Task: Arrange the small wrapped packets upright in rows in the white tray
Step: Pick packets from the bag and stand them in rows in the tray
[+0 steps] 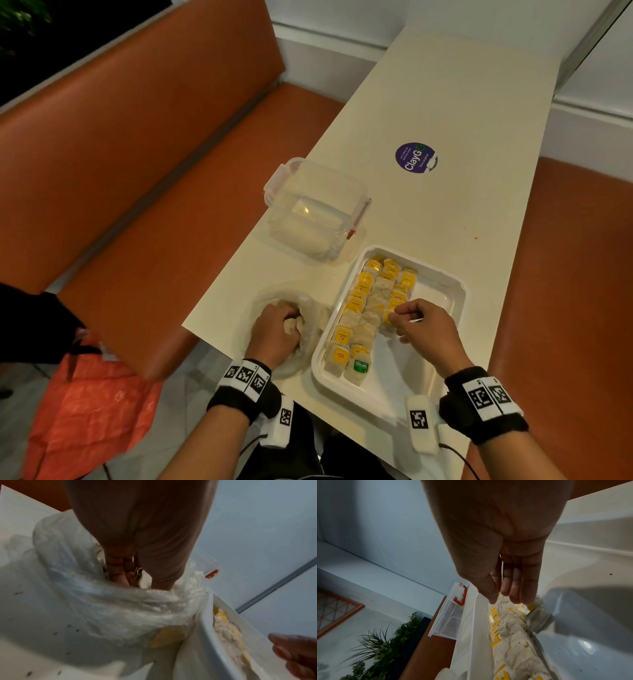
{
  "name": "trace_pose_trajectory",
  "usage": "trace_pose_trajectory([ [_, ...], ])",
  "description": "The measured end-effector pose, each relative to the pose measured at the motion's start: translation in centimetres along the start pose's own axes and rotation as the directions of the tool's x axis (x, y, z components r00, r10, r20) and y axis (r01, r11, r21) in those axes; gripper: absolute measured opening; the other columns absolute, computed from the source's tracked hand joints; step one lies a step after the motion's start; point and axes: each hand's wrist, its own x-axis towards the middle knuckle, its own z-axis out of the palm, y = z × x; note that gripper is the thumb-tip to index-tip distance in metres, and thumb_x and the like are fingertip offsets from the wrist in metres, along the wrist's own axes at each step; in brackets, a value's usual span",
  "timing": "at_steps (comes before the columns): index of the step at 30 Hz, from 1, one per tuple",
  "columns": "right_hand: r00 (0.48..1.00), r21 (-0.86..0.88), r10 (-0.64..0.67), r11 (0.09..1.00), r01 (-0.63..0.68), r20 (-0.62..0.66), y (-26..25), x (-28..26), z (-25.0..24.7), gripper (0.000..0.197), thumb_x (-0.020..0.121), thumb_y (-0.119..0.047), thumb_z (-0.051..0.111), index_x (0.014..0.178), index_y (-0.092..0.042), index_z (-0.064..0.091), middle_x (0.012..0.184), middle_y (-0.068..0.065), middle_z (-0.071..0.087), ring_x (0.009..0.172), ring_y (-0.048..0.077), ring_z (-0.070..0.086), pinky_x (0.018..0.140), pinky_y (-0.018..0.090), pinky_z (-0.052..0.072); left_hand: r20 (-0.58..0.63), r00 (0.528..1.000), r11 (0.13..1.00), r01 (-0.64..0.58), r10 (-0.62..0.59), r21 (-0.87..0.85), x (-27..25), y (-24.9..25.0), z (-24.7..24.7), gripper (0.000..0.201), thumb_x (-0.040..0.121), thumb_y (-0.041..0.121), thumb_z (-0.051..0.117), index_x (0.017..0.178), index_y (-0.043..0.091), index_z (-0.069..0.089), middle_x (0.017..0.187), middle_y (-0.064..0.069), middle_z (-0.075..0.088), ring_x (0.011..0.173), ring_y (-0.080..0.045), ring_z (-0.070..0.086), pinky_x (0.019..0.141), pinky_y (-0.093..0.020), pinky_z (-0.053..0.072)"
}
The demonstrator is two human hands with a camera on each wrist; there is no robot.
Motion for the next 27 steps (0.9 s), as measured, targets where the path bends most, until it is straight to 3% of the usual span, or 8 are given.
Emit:
trace_pose_trajectory([
  [2, 1.000, 0.006, 0.009, 1.000, -0.009, 0.011, -0.3, -0.3, 0.0, 0.011, 0.089, -0.021, 0.080, 0.095, -0.017, 0.072, 0.091, 0.006, 0.074, 0.080, 0.025, 0.074, 0.066, 0.029, 0.062, 0.008, 0.999, 0.999, 0.033, -0.033, 0.001, -0.1, 0.1, 0.0, 0.011, 0.094, 0.026, 0.060, 0.090, 0.030, 0.070, 0.085, 0.013, 0.069, 0.077, -0.005, 0.064, 0.071, -0.030, 0.055],
  [5, 1.000, 0.007, 0.009, 1.000, -0.010, 0.020, -0.7, -0.6, -0.1, 0.010, 0.090, -0.021, 0.079, 0.096, -0.017, 0.073, 0.092, 0.006, 0.074, 0.080, 0.025, 0.074, 0.063, 0.026, 0.060, 0.005, 0.990, 0.982, 0.139, -0.140, -0.128, 0.0, -0.1, -0.4, 0.006, 0.093, 0.023, 0.072, 0.097, 0.026, 0.075, 0.091, 0.014, 0.070, 0.082, -0.001, 0.061, 0.068, -0.013, 0.043],
  [7, 1.000, 0.007, 0.006, 1.000, -0.006, 0.025, -0.9, -0.9, -0.2, 0.009, 0.090, -0.021, 0.079, 0.095, -0.017, 0.073, 0.092, 0.006, 0.075, 0.080, 0.025, 0.074, 0.061, 0.024, 0.059, -0.011, 0.976, 0.935, 0.206, -0.218, -0.289, -0.1, -0.2, -1.0, 0.003, 0.090, 0.026, 0.078, 0.093, 0.027, 0.079, 0.088, 0.013, 0.076, 0.083, -0.006, 0.068, 0.071, -0.018, 0.050],
  [11, 0.998, 0.014, -0.007, 1.000, 0.007, 0.055, -1.6, -1.5, -0.3, 0.008, 0.091, -0.021, 0.079, 0.095, -0.016, 0.074, 0.090, 0.005, 0.075, 0.077, 0.024, 0.075, 0.063, 0.026, 0.061, 0.183, 0.926, 0.615, 0.358, -0.329, -0.702, -1.3, 0.2, -2.7, 0.007, 0.087, 0.011, 0.078, 0.093, 0.012, 0.081, 0.085, -0.004, 0.078, 0.069, -0.020, 0.064, 0.067, -0.034, 0.054],
  [17, 0.992, 0.008, -0.035, 0.999, 0.034, 0.120, -2.9, -1.9, 0.4, 0.006, 0.091, -0.021, 0.079, 0.093, -0.016, 0.075, 0.086, 0.005, 0.075, 0.074, 0.021, 0.074, 0.067, 0.029, 0.063, 0.327, 0.897, 0.267, 0.407, -0.298, -0.873, -2.2, -0.3, -4.6, 0.019, 0.090, 0.010, 0.064, 0.104, 0.008, 0.077, 0.094, -0.013, 0.071, 0.075, -0.022, 0.061, 0.059, -0.032, 0.044],
  [20, 0.987, -0.002, -0.044, 0.999, 0.045, 0.155, -3.2, -2.2, 0.9, 0.006, 0.091, -0.021, 0.079, 0.093, -0.016, 0.076, 0.086, 0.004, 0.075, 0.074, 0.020, 0.075, 0.071, 0.033, 0.064, 0.405, 0.870, 0.071, 0.440, -0.283, -0.895, -2.3, -0.7, -5.1, 0.028, 0.082, 0.013, 0.059, 0.106, 0.009, 0.072, 0.095, -0.015, 0.070, 0.079, -0.029, 0.064, 0.066, -0.035, 0.049],
  [22, 0.984, -0.004, -0.036, 0.999, 0.037, 0.172, -3.4, -2.4, 1.1, 0.007, 0.090, -0.020, 0.079, 0.094, -0.015, 0.075, 0.087, 0.005, 0.075, 0.075, 0.020, 0.075, 0.071, 0.034, 0.065, 0.415, 0.860, -0.003, 0.433, -0.299, -0.901, -2.6, -0.4, -5.2, 0.022, 0.082, 0.012, 0.053, 0.096, 0.009, 0.069, 0.085, -0.012, 0.066, 0.075, -0.029, 0.061, 0.068, -0.035, 0.045],
  [27, 0.951, -0.055, -0.069, 0.994, 0.090, 0.300, -4.5, -3.5, 1.9, 0.011, 0.086, -0.023, 0.083, 0.094, -0.021, 0.076, 0.090, -0.001, 0.077, 0.076, 0.018, 0.075, 0.076, 0.039, 0.064, 0.432, 0.861, -0.139, 0.409, -0.269, -0.902, -3.0, 0.9, -4.9, 0.010, 0.082, 0.012, 0.045, 0.081, 0.012, 0.054, 0.064, -0.003, 0.050, 0.049, -0.021, 0.050, 0.048, -0.023, 0.041],
])
